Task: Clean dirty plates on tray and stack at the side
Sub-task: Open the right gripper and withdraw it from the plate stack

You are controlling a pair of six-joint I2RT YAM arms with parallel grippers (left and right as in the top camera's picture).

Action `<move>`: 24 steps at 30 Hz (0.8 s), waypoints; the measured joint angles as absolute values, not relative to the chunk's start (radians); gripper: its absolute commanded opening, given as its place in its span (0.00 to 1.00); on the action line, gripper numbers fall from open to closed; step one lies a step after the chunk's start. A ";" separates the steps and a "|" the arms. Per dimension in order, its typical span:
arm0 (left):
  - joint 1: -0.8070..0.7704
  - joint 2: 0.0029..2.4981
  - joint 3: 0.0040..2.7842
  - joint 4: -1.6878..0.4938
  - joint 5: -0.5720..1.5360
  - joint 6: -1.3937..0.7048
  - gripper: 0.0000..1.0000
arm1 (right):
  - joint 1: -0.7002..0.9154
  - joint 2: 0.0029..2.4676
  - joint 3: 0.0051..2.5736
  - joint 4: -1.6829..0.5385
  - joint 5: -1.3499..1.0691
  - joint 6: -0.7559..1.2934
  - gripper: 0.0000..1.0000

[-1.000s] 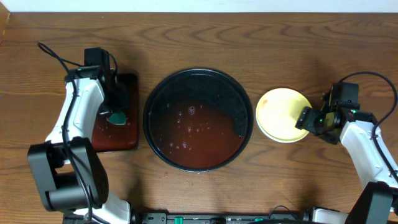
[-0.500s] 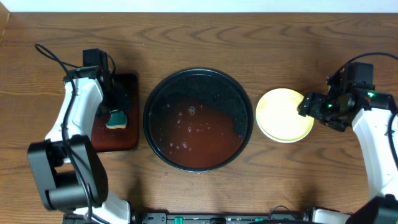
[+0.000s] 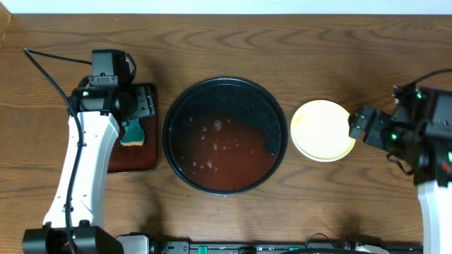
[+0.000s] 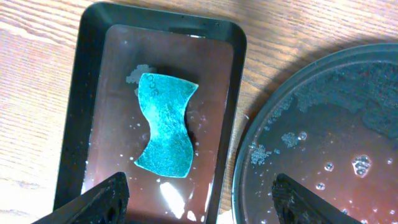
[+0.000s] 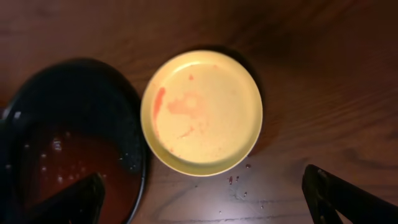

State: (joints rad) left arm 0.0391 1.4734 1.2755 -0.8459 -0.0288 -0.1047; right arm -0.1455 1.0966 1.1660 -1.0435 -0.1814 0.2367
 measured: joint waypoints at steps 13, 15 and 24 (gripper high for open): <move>0.039 1.473 1.275 -0.846 -0.029 -0.105 0.75 | -0.146 0.929 1.166 -1.069 -0.159 0.237 0.99; 0.039 1.473 1.275 -0.846 -0.029 -0.105 0.75 | -0.146 0.929 1.166 -1.070 -0.159 0.237 0.99; 0.039 1.473 1.275 -0.846 -0.029 -0.105 0.76 | -0.146 0.928 1.166 -1.075 -0.157 0.237 0.99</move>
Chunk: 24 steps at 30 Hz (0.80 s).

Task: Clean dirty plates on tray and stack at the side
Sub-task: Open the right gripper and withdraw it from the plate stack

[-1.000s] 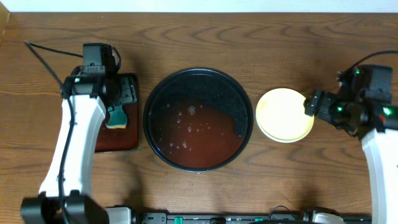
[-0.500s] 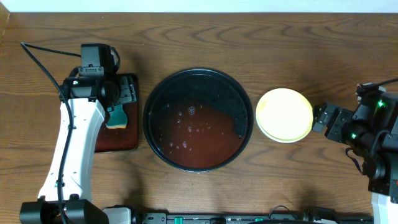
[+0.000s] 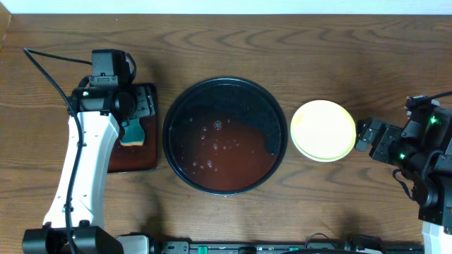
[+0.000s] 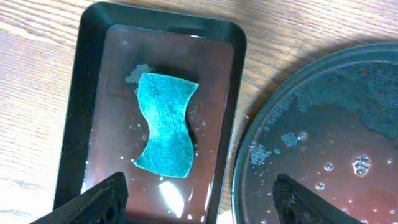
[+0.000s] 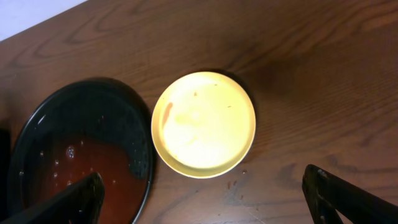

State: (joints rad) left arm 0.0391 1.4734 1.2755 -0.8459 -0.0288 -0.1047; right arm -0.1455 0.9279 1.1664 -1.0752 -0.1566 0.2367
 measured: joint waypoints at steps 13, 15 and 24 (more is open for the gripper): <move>0.039 1.473 1.275 -0.846 -0.029 -0.105 0.76 | -0.146 0.799 1.166 -1.103 -0.157 0.237 0.99; 0.039 1.473 1.275 -0.846 -0.029 -0.105 0.76 | -0.146 0.773 1.166 -1.103 -0.157 0.237 0.99; 0.039 1.473 1.275 -0.846 -0.029 -0.105 0.76 | -0.146 0.682 1.166 -1.103 -0.157 0.237 0.99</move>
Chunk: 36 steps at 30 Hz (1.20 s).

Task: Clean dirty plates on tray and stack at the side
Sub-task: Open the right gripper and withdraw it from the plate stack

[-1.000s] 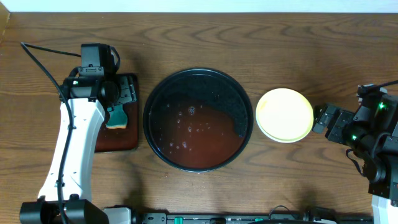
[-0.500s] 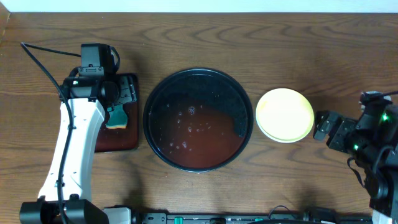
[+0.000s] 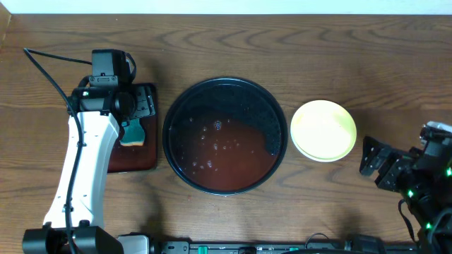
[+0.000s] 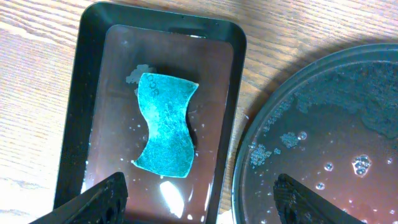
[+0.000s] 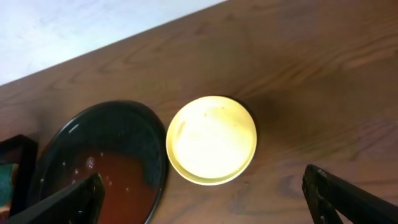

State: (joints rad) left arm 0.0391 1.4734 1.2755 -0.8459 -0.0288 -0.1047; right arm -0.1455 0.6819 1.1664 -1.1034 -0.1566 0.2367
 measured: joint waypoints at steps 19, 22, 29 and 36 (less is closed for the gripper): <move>0.039 1.473 1.275 -0.846 -0.029 -0.105 0.76 | -0.099 0.567 1.166 -1.115 -0.150 0.237 0.99; 0.039 1.473 1.275 -0.846 -0.029 -0.105 0.76 | -0.093 0.537 1.166 -1.142 -0.149 0.237 0.99; 0.039 1.473 1.275 -0.846 -0.029 -0.105 0.76 | -0.088 0.486 1.167 -1.259 -0.147 0.237 0.99; 0.039 1.473 1.275 -0.847 -0.029 -0.105 0.76 | -0.047 0.397 1.057 -1.151 -0.075 0.237 0.99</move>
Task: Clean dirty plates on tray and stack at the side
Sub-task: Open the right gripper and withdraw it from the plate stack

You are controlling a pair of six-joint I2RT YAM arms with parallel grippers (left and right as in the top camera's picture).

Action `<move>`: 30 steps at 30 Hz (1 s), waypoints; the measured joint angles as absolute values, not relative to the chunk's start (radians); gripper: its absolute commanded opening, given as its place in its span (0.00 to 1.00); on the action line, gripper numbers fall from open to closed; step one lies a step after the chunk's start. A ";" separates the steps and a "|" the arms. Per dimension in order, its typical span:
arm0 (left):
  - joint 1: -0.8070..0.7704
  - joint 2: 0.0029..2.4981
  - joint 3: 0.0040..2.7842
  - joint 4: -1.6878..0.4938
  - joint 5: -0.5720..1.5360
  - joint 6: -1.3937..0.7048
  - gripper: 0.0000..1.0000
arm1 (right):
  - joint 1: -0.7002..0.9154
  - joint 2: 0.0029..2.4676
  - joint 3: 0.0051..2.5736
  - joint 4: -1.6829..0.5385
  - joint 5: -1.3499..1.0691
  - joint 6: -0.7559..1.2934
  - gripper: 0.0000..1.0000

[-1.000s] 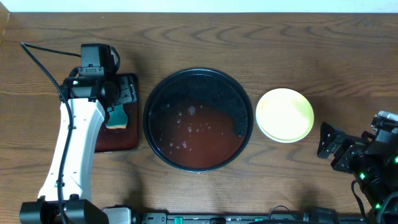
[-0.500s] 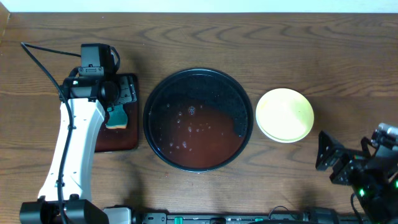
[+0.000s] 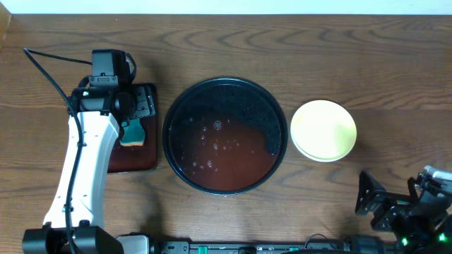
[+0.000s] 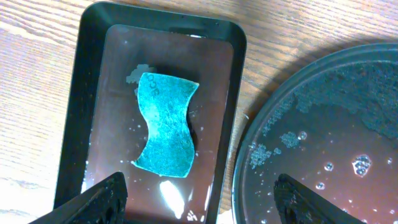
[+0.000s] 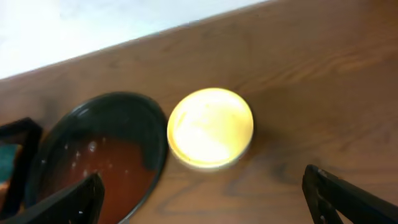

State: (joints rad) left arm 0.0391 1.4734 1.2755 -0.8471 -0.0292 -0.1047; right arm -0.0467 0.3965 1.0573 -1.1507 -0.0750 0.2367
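Observation:
A yellow plate [image 3: 323,130] lies on the bare wood right of the round black tray [image 3: 272,106]; the tray holds reddish water with bubbles. In the right wrist view the plate [image 5: 210,127] is small and blurred, far ahead of my open right gripper [image 5: 202,208], which holds nothing. That arm [image 3: 402,212] sits low at the table's front right corner. My left gripper [image 4: 202,205] hangs open and empty over the small rectangular tray [image 4: 87,112], where a teal sponge [image 4: 166,124] lies in shallow water.
The round tray's rim [image 4: 239,168] runs close beside the rectangular tray. A cable [image 3: 49,60] trails from the left arm across the back left of the table. Bare wood surrounds the plate.
My right arm has drawn further back toward the table's front edge, so the plate looks smaller and farther in its wrist view. The left arm, sponge and plate have not moved.
My open right gripper first stood at the yellow plate's right edge, with reddish stains visible on the plate. At each later moment it was farther back and to the front right. The plate stayed beside the round tray, and the left gripper stayed open above the sponge.

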 measured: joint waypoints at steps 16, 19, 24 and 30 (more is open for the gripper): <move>0.039 1.473 1.275 -0.848 -0.029 -0.105 0.76 | -0.001 0.136 0.324 -0.166 -0.048 0.233 0.99; 0.039 1.473 1.275 -0.848 -0.029 -0.105 0.76 | -0.001 0.099 0.217 -0.039 -0.057 0.233 0.99; 0.039 1.473 1.275 -0.848 -0.029 -0.105 0.76 | -0.001 0.033 0.076 0.113 -0.079 0.233 0.99; 0.039 1.473 1.275 -0.848 -0.029 -0.105 0.76 | 0.000 0.015 0.007 0.129 -0.090 0.233 0.99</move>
